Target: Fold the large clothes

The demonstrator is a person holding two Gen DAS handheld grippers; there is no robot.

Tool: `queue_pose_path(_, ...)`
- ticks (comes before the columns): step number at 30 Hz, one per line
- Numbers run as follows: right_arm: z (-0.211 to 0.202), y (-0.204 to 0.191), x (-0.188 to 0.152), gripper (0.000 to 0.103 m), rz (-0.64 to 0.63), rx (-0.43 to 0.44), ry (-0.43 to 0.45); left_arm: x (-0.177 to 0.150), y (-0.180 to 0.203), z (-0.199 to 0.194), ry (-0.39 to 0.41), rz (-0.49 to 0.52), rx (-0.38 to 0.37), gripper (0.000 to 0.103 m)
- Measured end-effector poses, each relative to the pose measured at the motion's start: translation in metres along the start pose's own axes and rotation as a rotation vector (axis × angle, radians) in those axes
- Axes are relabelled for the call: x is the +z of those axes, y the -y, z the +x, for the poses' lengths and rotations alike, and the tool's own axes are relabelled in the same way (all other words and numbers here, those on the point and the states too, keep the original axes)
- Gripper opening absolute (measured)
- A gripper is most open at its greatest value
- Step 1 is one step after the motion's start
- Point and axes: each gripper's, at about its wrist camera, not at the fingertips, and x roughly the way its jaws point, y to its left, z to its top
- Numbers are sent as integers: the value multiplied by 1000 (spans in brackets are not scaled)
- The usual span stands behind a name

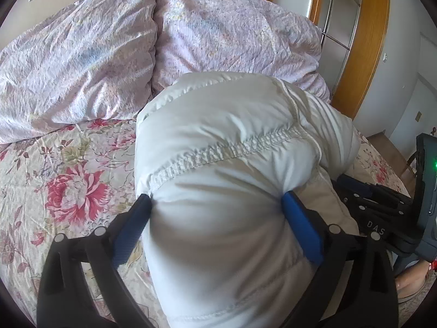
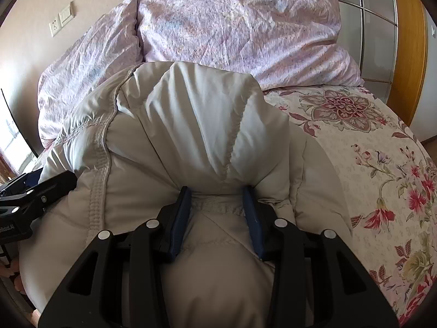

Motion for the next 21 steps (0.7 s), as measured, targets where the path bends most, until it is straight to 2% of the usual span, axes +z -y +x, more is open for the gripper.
queue_pose_path(21,9,-12,3,41,-63,-62,-23,-6,-10,16,10,-31,-26,101)
